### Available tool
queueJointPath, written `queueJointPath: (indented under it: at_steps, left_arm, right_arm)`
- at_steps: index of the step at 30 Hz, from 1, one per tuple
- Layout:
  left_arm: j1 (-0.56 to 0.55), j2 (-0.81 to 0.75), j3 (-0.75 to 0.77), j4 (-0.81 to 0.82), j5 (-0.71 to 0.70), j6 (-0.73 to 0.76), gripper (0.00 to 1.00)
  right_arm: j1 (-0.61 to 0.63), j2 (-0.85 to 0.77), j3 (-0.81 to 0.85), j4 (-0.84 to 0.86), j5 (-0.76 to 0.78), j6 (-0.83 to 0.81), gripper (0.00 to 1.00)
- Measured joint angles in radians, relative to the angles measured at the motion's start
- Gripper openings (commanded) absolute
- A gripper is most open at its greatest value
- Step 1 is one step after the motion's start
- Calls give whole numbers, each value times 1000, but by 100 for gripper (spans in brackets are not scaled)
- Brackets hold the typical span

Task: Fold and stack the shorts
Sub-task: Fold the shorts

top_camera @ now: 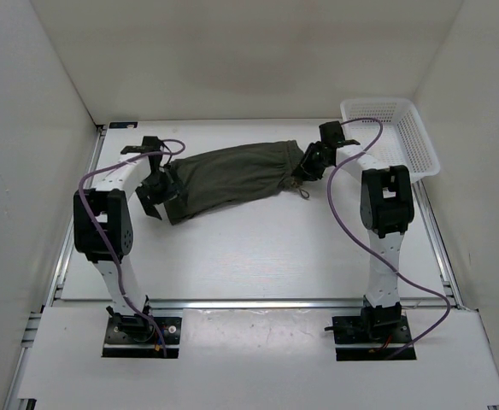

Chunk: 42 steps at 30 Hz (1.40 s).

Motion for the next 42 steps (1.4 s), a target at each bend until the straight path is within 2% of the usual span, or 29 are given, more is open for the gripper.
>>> queueJointPath:
  at_steps: [3,7,8,10,11,12,14,15,16,17,19,22,26,34,35,36,37,38,39,40,41,42]
  left_arm:
    - [2,4,-55,7,4,-15,100]
    - [10,25,-47,24,3,-26,100]
    - [11,40,-36,30,3,-27,95]
    - [11,94,-8,52,4,-35,80]
    - [11,121,5,59,5,-37,69]
    - [12,142,12,66,6,-45,40]
    - [11,177,26,64,16,-50,12]
    - [11,178,27,62,23,-53,10]
    - [11,178,29,66,24,-51,10]
    - [13,179,31,67,24,-49,10]
    - [17,179,33,66,24,-49,10]
    - [33,176,34,66,24,-47,10]
    - [54,136,7,73,21,-40,10]
    - [55,-64,-204,57,27,-32,10]
    - [55,-91,-232,55,30,-31,12]
    - [55,-118,-260,53,34,-30,20]
    - [51,-143,-286,48,37,-27,30]
    - [45,-170,-311,47,40,-27,56]
    - [40,-198,-336,44,43,-19,62]
    - [36,-225,-357,38,46,-19,73]
    - [34,-245,-369,35,50,-13,85]
    - [31,-266,-377,31,51,-10,93]
  right_arm:
    - [0,-4,0,1,12,-8,81]
    - [0,-16,-9,-2,26,-18,84]
    - [0,-18,-12,-3,29,-21,84]
    - [0,-19,-14,-8,34,-23,84]
    - [0,-19,-16,-10,34,-23,83]
    - [0,-19,-16,-9,33,-23,83]
    - [0,-19,-16,-10,33,-28,70]
    - [0,-18,-16,-12,31,-31,60]
    - [0,-16,-14,-14,29,-33,47]
    - [0,-11,-10,-13,25,-29,20]
    - [4,-7,-10,-11,18,-26,1]
    - [5,-22,-43,16,20,-18,1]
    - [11,-138,-220,53,31,-18,1]
    - [68,-554,-675,26,98,-14,1]
    - [83,-611,-726,21,114,-11,1]
    - [98,-664,-773,11,128,-9,1]
    - [113,-720,-822,7,139,-6,7]
    - [124,-779,-871,0,147,-4,35]
    - [129,-830,-911,-16,156,1,52]
    - [130,-879,-945,-37,168,-2,64]
    - [129,-906,-962,-54,178,5,72]
    - [128,-935,-980,-73,190,-1,79]
